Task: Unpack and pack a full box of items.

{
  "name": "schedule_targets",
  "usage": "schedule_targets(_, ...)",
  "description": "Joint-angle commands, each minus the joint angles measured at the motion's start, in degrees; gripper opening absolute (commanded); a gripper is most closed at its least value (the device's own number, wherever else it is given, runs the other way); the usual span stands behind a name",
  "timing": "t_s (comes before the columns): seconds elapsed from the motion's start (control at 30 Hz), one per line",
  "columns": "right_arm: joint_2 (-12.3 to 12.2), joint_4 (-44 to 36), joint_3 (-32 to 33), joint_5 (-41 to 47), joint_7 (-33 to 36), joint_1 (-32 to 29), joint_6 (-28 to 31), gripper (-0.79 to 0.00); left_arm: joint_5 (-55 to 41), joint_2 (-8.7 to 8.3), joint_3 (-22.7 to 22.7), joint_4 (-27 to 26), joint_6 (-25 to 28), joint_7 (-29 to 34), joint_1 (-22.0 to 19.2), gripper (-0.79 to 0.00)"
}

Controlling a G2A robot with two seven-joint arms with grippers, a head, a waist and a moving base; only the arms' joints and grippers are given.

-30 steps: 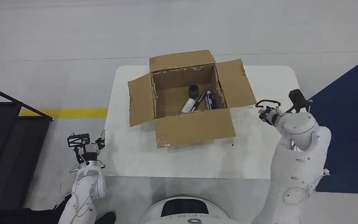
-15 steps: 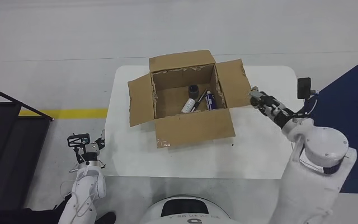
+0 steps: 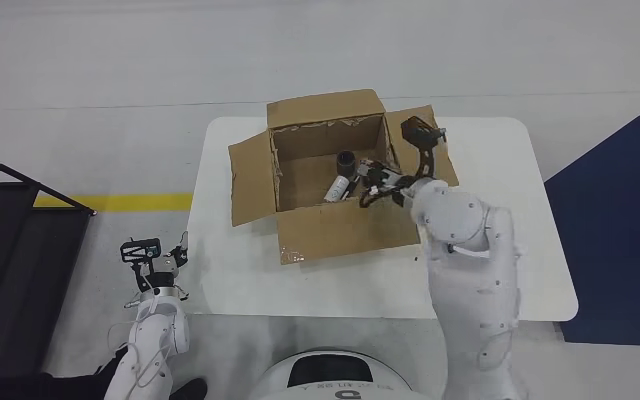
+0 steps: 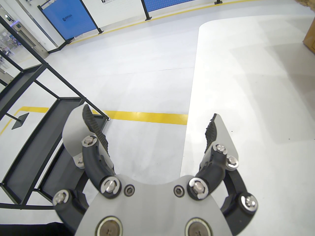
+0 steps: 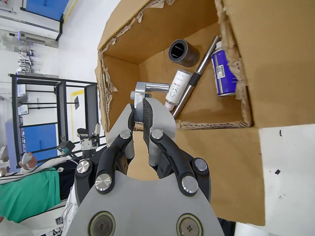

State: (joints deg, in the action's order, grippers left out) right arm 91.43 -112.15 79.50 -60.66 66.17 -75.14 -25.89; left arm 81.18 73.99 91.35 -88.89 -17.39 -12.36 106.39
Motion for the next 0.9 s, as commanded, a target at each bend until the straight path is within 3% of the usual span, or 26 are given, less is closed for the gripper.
schedule_targets(0.0,0.14,3.2,-2.71,-1.68,-0.87,1.83,-1.4,-0.785,0.0,0.0,0.0,0.0,0.0,0.0,0.0,0.0)
schedule_targets(0.1,0.43,7.83,-7.49,-9.03,-5.19,4.29,-5.44,-0.785,0.0,0.0,0.0,0.0,0.0,0.0,0.0,0.0)
schedule_targets(0.47,1.02,20.09,-14.18,-18.23,0.33,11.57,-9.94,-0.785,0.0,0.0,0.0,0.0,0.0,0.0,0.0,0.0)
schedule_targets(0.5,1.03,20.53,-14.29,-18.84,0.81,11.89,-10.02,-0.77,0.0,0.0,0.0,0.0,0.0,0.0,0.0,0.0)
schedule_targets(0.57,1.01,20.99,-14.21,-20.08,1.59,12.34,-10.07,-0.56,0.0,0.0,0.0,0.0,0.0,0.0,0.0,0.0)
schedule_targets(0.63,0.97,20.68,-13.81,-20.67,2.11,12.38,-10.11,-0.456,0.0,0.0,0.0,0.0,0.0,0.0,0.0,0.0)
schedule_targets(0.87,0.49,14.58,-10.95,-22.28,4.3,9.84,-7.92,-0.394,0.0,0.0,0.0,0.0,0.0,0.0,0.0,0.0)
